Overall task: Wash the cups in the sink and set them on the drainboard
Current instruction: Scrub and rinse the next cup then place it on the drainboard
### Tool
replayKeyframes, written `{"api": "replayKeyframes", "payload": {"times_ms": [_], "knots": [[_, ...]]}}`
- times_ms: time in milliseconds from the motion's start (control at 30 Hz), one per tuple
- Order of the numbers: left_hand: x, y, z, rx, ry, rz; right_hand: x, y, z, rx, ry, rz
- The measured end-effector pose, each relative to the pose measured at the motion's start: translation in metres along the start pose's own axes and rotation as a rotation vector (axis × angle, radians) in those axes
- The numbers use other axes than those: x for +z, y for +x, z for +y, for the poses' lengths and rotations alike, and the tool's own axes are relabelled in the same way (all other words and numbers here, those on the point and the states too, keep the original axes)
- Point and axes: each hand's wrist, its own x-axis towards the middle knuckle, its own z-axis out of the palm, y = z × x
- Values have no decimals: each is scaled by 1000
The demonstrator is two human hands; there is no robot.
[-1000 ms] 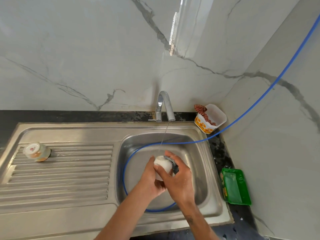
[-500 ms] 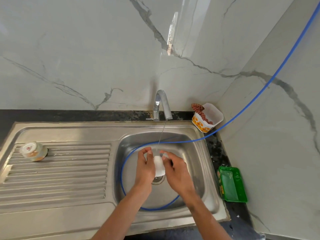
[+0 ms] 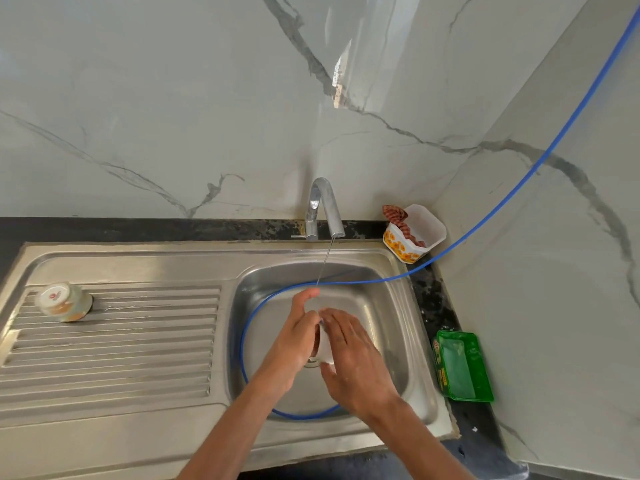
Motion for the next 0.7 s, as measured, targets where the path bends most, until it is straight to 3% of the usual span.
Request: {"api": "replayKeyframes", "payload": {"times_ms": [167, 267, 433, 533, 700], "knots": [[-12, -15, 4, 427, 345, -250, -36, 28, 5, 237, 200, -174], [-12, -29, 5, 454, 250, -389, -53, 37, 11, 253, 235, -300], [-3, -38, -12, 502, 388, 47, -49, 40, 10, 295, 229, -258], [1, -33, -17, 442, 409, 84, -41, 37, 4, 282, 185, -224], [3, -23, -5, 140, -59, 82, 3, 6, -11, 24, 4, 159]]}}
